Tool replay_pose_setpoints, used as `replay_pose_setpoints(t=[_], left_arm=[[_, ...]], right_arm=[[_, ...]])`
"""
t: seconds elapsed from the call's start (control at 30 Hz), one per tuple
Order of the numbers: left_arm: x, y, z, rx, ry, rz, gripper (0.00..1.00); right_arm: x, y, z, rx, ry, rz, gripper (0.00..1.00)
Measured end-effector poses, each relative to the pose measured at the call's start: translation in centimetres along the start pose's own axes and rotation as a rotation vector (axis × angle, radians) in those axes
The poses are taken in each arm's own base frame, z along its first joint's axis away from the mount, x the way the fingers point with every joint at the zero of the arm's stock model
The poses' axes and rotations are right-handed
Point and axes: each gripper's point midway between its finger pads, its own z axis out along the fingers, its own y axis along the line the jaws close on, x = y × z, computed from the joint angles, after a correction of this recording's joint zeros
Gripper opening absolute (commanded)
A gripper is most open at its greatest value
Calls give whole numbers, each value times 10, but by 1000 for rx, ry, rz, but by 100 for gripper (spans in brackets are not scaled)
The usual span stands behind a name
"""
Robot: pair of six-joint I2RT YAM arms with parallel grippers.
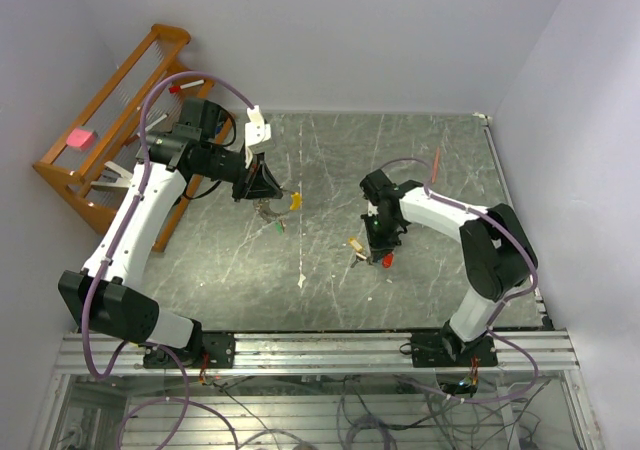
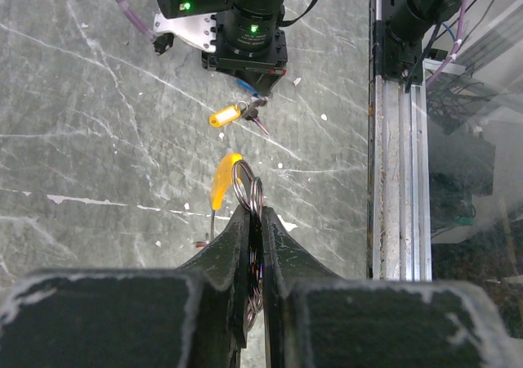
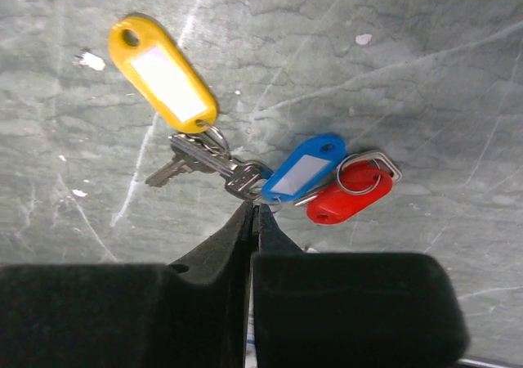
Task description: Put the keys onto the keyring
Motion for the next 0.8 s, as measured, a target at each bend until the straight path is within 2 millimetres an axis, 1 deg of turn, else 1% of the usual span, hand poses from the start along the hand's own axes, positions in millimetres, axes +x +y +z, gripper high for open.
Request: replay_pose_setpoints(t=[0.03,0.1,0.17,0.2,0.27,0.37,0.43,0.47,0.5,0.57,0.7,0.77,0.8], left_arm=[[0,0,0,0,0,0,7],[0,0,0,0,0,0,7],[0,0,0,0,0,1,7],[0,0,0,0,0,1,7],[0,0,0,0,-1,1,7],[0,0,0,-1,-2,0,7],[0,0,0,-1,-2,0,7],[0,0,0,-2,-2,0,7],[0,0,0,-2,-1,0,7],[0,0,0,-5,-2,1,7],[0,-2,-2,-15,-5,9,7],[-1,-5,-3,-18,-7,12,7],[-2,-5,-4,-19,-9,15,7]], right_arm=[[-1,1,-1,-7,-4,-2,2],[-5,3,-8,-16,-19,-24,12],[-9,4,-17,-17,-50,-59,32],[-12,4,-26,-20,-77,-87,39],[-18,4,-47,-28,-147,-155,46],[-24,6,-78,-25,-264,-277,51],[-25,10,-86,-15,-293,-344,56],[-25,10,-87,-6,-293,-369,58],[-26,10,-83,12,-279,-404,59],[-24,4,-70,50,-229,-422,60],[-15,-7,-39,103,-101,-405,59],[-11,-7,-29,106,-62,-384,57],[-10,-7,-27,105,-54,-371,56]])
